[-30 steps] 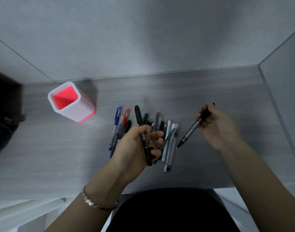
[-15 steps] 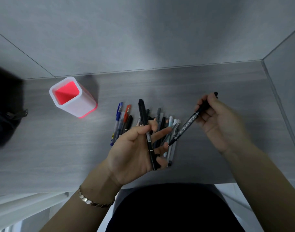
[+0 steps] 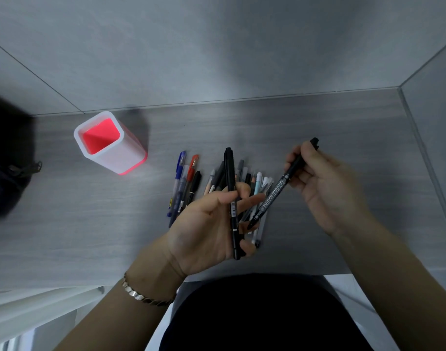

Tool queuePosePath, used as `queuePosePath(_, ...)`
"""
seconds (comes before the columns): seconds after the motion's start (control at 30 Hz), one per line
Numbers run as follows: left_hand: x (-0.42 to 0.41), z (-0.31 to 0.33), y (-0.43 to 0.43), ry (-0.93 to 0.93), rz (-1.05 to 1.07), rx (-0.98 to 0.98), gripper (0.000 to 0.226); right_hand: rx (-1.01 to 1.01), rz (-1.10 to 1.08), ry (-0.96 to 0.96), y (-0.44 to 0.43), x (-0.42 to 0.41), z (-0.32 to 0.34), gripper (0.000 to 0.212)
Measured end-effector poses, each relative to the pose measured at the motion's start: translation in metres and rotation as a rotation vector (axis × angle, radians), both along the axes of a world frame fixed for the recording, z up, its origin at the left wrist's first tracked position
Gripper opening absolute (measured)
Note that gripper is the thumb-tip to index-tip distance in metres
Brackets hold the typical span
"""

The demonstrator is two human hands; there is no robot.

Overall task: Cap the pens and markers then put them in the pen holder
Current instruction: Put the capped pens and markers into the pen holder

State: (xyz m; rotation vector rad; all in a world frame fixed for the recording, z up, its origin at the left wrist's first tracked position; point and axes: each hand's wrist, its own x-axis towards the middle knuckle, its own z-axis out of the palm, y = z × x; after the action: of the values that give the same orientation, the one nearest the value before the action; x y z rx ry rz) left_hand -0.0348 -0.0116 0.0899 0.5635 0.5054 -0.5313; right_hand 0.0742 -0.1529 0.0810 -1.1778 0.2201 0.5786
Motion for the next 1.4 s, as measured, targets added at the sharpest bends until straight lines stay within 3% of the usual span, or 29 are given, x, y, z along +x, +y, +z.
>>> queuePosePath(0.57, 0.002, -0.006, 0.0, -0.017, -0.052, -0.06, 0.006, -0.008, 0.136, 0.07, 0.002, -0.004, 0.004, 0.023)
queuePosePath(0.77, 0.006, -0.004, -0.007, 0.06, -0.087, 0.189, 0.007, -0.092, 0.195, 0.068, -0.002, -0.008, 0.001, 0.022)
queuePosePath(1.0, 0.009, -0.005, -0.018, 0.106, -0.148, 0.318, 0.019, -0.183, 0.388, 0.043, -0.015, -0.023, 0.001, 0.022)
queuePosePath(1.17, 0.011, -0.009, -0.016, 0.191, -0.108, 0.347, 0.022, -0.155, 0.567, 0.166, -0.021, -0.033, -0.004, 0.014)
queuePosePath(1.4, 0.018, -0.009, -0.003, 0.317, 0.146, 0.254, 0.013, 0.039, 0.38, 0.337, -0.019, -0.032, -0.013, 0.017)
